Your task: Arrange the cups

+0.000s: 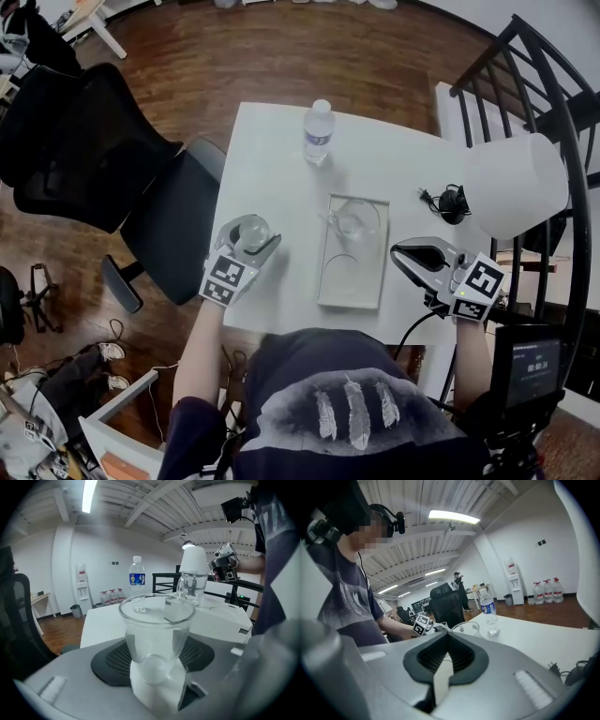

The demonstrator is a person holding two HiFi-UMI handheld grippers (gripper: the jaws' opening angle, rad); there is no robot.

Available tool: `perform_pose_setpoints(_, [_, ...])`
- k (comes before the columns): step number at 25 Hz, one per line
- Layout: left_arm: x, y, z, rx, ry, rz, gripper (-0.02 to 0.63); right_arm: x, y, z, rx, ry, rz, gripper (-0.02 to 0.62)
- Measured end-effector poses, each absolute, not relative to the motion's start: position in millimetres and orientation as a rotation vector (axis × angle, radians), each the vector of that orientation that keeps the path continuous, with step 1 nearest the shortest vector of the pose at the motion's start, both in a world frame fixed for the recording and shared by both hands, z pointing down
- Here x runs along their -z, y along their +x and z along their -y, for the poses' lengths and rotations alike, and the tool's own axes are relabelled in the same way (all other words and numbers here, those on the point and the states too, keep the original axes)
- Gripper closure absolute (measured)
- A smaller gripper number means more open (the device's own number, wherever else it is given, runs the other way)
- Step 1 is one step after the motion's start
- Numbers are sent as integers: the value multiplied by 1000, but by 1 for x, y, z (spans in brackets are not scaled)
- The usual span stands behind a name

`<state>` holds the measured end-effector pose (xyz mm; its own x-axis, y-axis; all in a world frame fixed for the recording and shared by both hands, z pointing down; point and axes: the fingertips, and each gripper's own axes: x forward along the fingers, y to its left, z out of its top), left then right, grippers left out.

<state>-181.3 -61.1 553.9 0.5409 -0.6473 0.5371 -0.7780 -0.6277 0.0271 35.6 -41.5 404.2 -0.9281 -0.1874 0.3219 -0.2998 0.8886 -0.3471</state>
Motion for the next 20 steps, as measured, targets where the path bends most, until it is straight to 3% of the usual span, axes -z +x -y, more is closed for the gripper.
perform_pose_setpoints(11, [-547, -176, 50, -697, 2518, 1118, 319, -402, 39, 47, -574, 387, 2786, 592])
perform_pose_setpoints(20, [-460, -164, 47, -551, 2681, 1101, 319, -400, 47, 47, -558, 400, 2797, 592])
